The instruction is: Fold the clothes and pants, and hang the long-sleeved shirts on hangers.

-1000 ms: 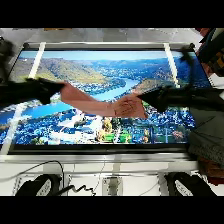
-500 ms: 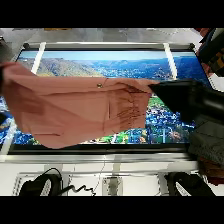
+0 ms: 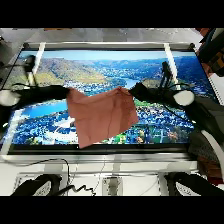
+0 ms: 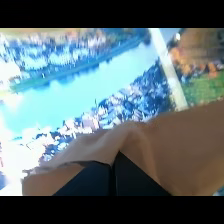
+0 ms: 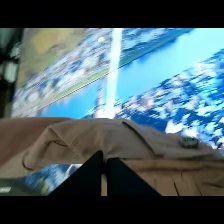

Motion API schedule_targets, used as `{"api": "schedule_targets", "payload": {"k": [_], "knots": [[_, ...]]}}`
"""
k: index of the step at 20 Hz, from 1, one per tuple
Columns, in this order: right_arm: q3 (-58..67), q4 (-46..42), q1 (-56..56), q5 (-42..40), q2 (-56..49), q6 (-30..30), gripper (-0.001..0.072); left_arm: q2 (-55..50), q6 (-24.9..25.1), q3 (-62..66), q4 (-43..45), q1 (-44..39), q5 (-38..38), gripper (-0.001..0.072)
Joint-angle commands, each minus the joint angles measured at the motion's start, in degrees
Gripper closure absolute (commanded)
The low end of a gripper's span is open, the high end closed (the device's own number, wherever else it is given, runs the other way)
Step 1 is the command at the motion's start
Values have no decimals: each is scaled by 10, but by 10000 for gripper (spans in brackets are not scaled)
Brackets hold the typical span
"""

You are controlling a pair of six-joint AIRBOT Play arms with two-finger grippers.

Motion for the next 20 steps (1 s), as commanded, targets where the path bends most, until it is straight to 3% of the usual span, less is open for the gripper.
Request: {"api": "schedule_targets", "payload": {"k": [1,5,9,10,11,12,13,17,20], "knots": [[9,-41,-39,8,-82,6,694,-106,-3,3,-14,-11,-55,703],[8,-156,-90,213,-81,-65,694,-134,-3,1,21,-17,-234,703],[-38,-260,-91,344,-81,-77,694,-179,-22,-26,31,-43,-241,702],[-52,-267,-91,343,-81,-94,647,-195,-22,-28,31,-48,-232,652],[-58,-267,-92,333,-81,-98,392,-210,-22,-28,25,-51,-226,348],[-58,-267,-92,314,-81,-98,88,-221,-23,-28,11,-51,-222,71],[-54,-267,-92,287,-81,-97,28,-230,-22,-28,-4,-51,-219,52],[-31,-262,-122,172,-87,-10,29,-235,-22,-28,-12,-51,-211,54],[-12,-179,-180,223,-132,-21,29,-235,-23,-28,-13,-51,-211,61]]}}
